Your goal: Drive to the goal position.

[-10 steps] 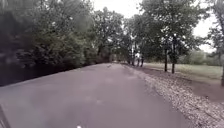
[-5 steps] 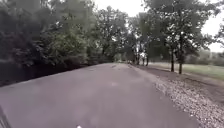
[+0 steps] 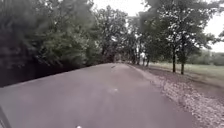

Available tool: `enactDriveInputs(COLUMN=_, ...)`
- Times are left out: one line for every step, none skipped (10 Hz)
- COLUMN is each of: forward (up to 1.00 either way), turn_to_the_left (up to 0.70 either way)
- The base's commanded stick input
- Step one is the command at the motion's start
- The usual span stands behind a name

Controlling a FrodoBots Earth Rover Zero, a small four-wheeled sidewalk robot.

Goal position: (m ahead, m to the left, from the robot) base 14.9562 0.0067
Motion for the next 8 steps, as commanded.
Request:
enactDriveInputs(forward=1.00, turn_to_the_left=-0.06)
enactDriveInputs(forward=1.00, turn_to_the_left=-0.02)
enactDriveInputs(forward=1.00, turn_to_the_left=-0.01)
enactDriveInputs(forward=1.00, turn_to_the_left=0.00)
enactDriveInputs(forward=1.00, turn_to_the_left=0.01)
enactDriveInputs(forward=1.00, turn_to_the_left=0.01)
enactDriveInputs(forward=1.00, turn_to_the_left=0.01)
enactDriveInputs(forward=1.00, turn_to_the_left=0.01)
